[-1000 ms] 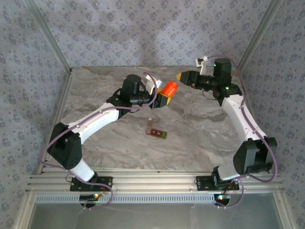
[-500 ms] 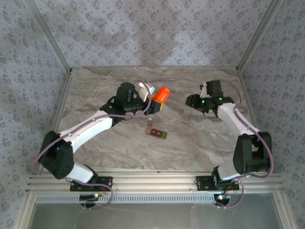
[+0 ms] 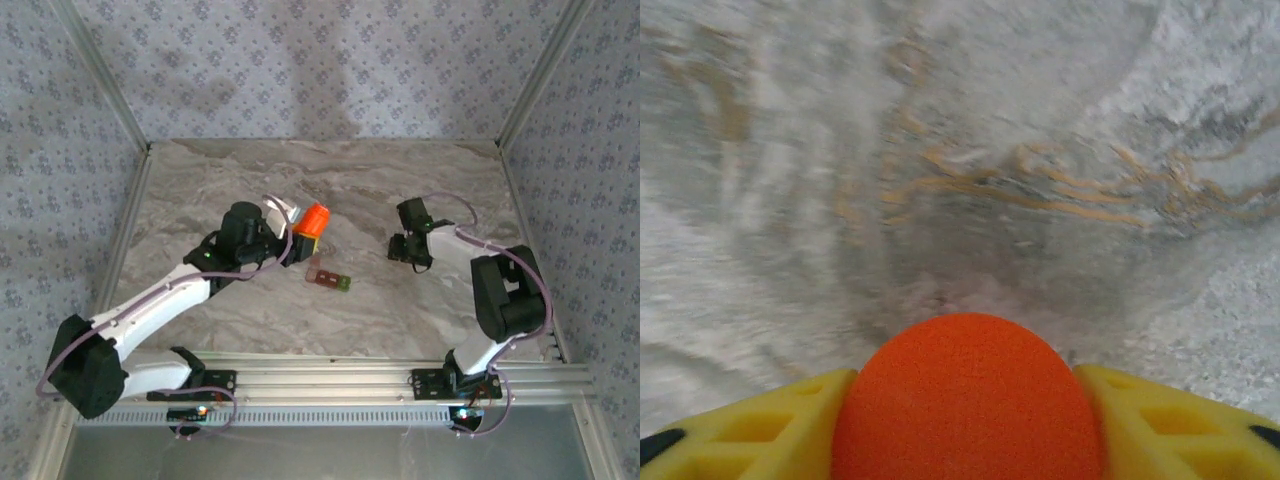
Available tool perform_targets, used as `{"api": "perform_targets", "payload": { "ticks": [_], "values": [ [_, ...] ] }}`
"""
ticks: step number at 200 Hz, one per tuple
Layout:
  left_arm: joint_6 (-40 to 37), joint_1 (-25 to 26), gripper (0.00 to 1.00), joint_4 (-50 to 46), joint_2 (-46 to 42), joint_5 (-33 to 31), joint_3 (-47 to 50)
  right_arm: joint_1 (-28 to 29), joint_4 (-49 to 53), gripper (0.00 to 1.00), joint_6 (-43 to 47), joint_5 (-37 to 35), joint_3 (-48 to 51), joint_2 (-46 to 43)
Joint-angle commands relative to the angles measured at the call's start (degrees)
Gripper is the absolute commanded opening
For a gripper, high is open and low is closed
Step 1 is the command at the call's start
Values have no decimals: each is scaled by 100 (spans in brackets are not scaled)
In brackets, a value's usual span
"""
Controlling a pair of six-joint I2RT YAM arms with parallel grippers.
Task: Sort the pills into containers
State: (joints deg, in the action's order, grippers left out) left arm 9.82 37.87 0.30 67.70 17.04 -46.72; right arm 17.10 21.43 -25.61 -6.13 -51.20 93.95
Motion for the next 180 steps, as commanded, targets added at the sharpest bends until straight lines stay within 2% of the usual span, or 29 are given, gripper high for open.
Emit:
{"api": "perform_targets", "payload": {
  "ticks": [1, 23, 44, 88, 130, 180],
  "values": [
    [98, -34, 0, -142, -285, -132, 73, 78, -209, 67, -154, -433, 132, 168],
    [129, -26, 0, -315, -435, -187, 118, 109, -178, 76, -179, -338, 162, 203],
    [222, -28, 0, -558, -534, -192, 122, 100, 29, 78, -233, -169, 136, 11],
    [362, 11, 0, -1242, -687, -208, 75, 122, 314, 78, -235, 54, -105, -845],
    [521, 77, 0, -1840, -676, -219, 82, 325, 454, 78, -69, 772, -315, -1318],
    [661, 219, 0, -1673, -812, -231, 476, 828, 181, 78, -34, 1426, -228, -1589]
  ]
}}
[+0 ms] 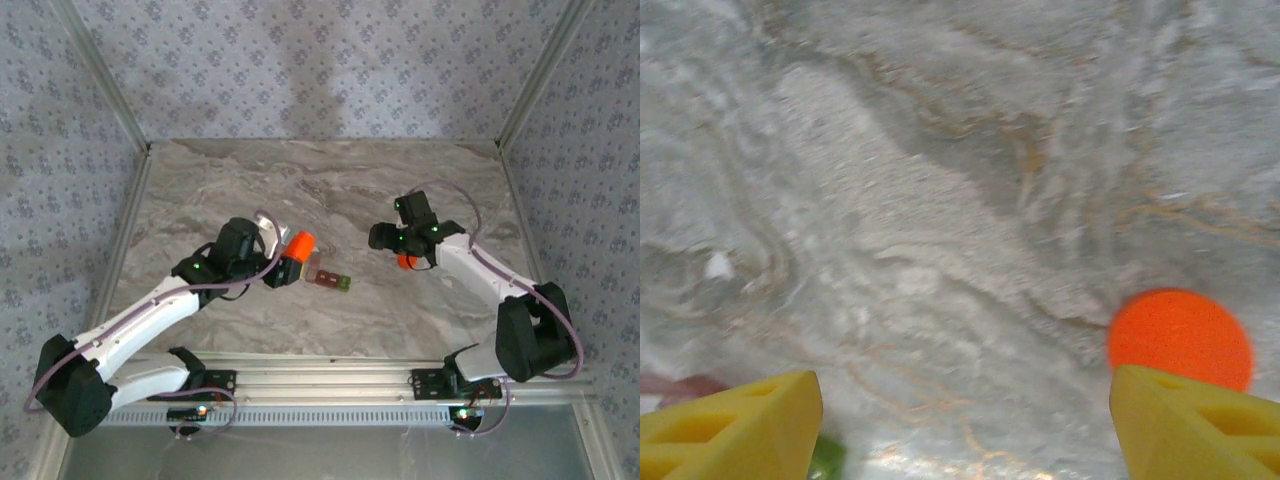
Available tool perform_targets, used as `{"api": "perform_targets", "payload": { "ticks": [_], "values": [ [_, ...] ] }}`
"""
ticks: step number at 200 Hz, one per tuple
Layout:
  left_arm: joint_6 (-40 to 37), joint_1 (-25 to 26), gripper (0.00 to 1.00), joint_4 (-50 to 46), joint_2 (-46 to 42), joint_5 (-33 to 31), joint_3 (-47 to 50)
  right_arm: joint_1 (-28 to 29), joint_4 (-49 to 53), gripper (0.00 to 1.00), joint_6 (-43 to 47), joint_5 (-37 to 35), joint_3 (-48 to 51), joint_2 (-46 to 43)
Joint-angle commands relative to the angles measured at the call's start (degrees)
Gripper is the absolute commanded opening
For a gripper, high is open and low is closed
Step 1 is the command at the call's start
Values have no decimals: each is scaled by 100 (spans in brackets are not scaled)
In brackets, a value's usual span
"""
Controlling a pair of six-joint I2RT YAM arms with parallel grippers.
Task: Sort the pills into containers
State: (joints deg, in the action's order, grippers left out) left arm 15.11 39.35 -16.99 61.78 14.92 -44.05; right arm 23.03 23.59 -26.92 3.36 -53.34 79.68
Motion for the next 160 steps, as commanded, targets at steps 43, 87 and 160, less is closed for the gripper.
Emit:
{"api": "perform_targets", "payload": {
  "ticks": [43, 87, 160],
  "values": [
    [297, 131, 0, 361, -298, -48, 635, 784, -166, 78, 66, 517, 224, -98],
    [344, 160, 0, 526, -219, -31, 857, 1213, -386, 78, -92, 438, 534, 142],
    [248, 175, 0, 621, 178, 86, 847, 1327, -809, 77, -305, 385, 773, 641]
  ]
}}
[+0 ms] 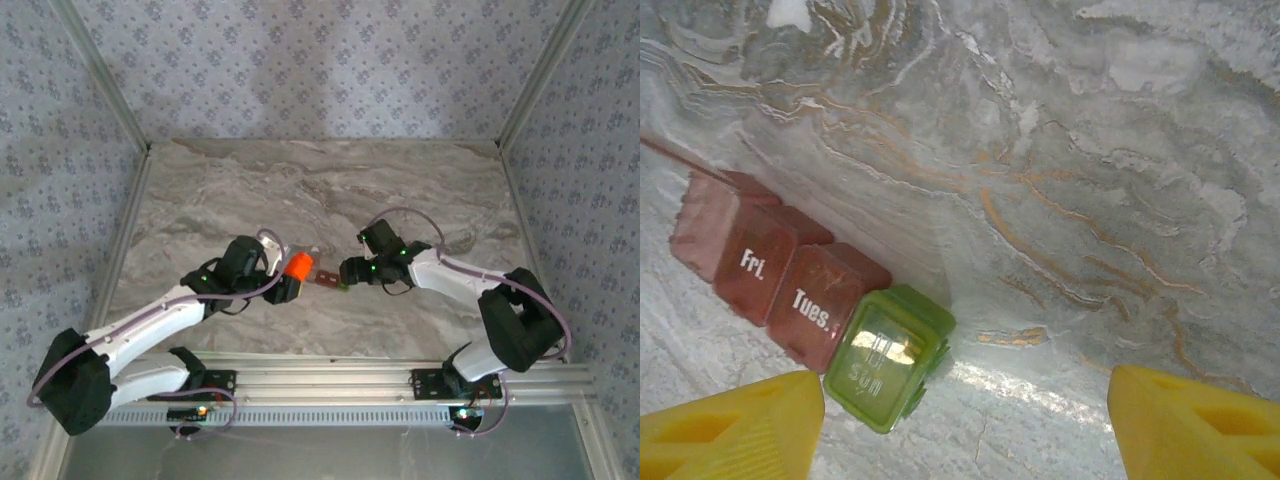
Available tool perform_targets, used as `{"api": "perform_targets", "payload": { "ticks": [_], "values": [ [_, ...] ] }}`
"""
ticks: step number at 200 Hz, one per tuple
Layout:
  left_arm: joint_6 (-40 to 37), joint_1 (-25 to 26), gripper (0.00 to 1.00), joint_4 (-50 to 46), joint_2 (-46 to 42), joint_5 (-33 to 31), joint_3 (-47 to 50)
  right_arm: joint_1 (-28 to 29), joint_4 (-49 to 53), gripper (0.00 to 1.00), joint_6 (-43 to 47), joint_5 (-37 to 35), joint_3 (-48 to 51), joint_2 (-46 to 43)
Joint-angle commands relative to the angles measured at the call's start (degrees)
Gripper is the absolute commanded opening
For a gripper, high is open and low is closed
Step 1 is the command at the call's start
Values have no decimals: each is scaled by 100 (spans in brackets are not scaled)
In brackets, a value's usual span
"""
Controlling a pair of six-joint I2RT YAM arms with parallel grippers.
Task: Sort the pills into containers
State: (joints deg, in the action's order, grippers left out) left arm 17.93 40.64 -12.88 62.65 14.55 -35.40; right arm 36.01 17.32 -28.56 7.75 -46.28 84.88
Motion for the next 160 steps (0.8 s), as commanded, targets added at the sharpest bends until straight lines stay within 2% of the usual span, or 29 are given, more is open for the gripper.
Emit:
{"api": "perform_targets", "payload": {
  "ticks": [1, 88, 160],
  "values": [
    [-35, 43, 0, 209, 94, 130, -19, 29, -183, 77, -141, -54, 67, 123],
    [-128, 32, 0, 225, 537, 298, -88, 43, -383, 77, -234, 32, 36, 407],
    [-307, -3, 0, -304, 970, 391, -453, 71, -397, 77, -247, 50, 23, 483]
  ]
}}
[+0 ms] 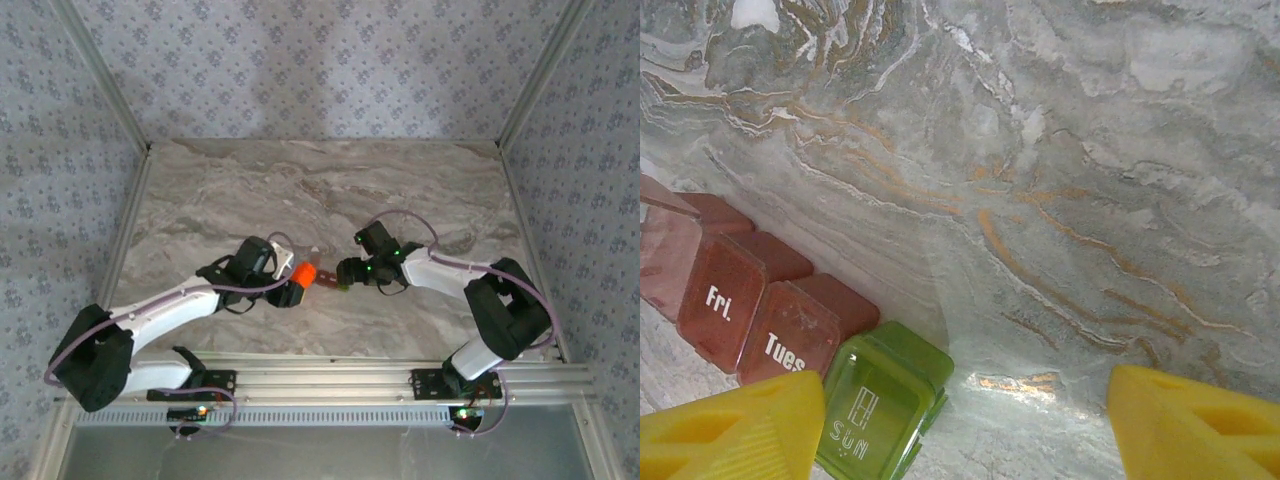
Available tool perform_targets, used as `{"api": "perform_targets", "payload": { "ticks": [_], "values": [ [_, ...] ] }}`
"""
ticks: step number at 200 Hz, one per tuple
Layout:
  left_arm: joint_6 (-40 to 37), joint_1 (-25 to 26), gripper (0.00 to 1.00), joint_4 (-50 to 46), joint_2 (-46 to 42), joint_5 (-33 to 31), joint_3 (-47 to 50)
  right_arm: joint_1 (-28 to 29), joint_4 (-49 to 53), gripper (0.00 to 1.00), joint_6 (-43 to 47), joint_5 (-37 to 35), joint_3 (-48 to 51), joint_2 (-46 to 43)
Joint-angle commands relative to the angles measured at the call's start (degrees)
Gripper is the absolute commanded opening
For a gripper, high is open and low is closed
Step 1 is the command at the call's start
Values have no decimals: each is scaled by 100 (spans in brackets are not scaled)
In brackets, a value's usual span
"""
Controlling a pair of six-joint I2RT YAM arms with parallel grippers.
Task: Sort the pills into containers
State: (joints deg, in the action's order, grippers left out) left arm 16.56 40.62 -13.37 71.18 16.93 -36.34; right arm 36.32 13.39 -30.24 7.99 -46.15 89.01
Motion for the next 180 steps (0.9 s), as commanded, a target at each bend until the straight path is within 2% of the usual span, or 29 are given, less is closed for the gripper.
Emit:
{"api": "perform_targets", "payload": {
  "ticks": [1, 78, 180],
  "values": [
    [-174, -6, 0, -268, 126, 153, -371, 41, -3, 77, -79, 22, 10, 71],
    [-413, -111, 0, -1519, 745, 170, -1173, 69, -3, 77, -79, 56, -28, 112],
    [-570, -189, 0, -1827, 1095, 169, -1524, 80, -84, 76, -87, 89, -26, 217]
  ]
}}
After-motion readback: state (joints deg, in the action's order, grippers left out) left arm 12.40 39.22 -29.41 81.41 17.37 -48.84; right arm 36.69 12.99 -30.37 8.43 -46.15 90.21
